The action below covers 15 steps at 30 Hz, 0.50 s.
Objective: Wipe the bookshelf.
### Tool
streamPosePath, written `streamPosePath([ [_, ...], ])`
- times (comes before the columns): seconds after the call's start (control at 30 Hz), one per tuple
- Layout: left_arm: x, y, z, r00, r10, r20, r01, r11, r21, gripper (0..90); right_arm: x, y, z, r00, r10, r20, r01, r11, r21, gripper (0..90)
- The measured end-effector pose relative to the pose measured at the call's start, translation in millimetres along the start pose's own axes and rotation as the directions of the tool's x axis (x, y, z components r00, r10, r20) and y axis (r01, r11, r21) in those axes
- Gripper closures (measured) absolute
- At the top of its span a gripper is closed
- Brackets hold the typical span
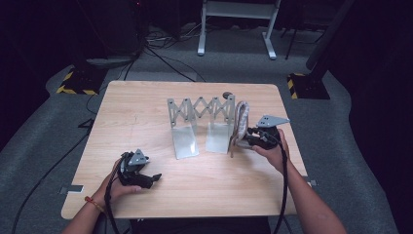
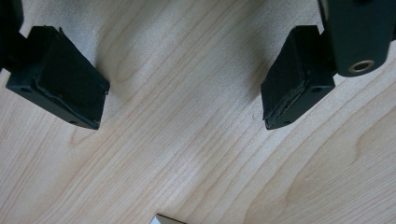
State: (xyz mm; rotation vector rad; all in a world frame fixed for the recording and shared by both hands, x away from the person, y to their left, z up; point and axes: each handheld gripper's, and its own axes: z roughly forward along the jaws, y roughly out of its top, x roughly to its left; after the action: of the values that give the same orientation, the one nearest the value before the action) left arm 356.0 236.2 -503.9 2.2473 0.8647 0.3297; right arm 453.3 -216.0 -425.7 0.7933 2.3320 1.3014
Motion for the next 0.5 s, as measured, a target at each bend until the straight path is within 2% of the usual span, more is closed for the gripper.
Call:
streamPosePath([
  [0.2,-0.1,0.1,0.2,1.0,-0.002,0.002,0.002,1.0,0.0,14.9,-12.9,30.1,6.2,0.9961,-0.018,0.087,0.023,0.999,-0.048,69.0],
  [0.27,-0.2,0.0,0.1,1.0,-0.004,0.001,0.004,1.0,0.0,14.9,-20.8,32.5,13.3,0.9948,0.007,0.102,-0.002,0.999,-0.052,69.2],
  [0.4,-0.2,0.0,0.0,1.0,-0.002,-0.001,0.002,1.0,0.001,14.9,-34.8,26.1,30.1,0.9901,0.06,0.127,-0.057,0.998,-0.025,69.2],
  [0.5,-0.4,-0.2,0.0,1.0,-0.002,-0.001,0.002,1.0,-0.001,14.9,-39.1,12.2,45.8,0.9897,0.08,0.119,-0.084,0.996,0.031,69.2],
])
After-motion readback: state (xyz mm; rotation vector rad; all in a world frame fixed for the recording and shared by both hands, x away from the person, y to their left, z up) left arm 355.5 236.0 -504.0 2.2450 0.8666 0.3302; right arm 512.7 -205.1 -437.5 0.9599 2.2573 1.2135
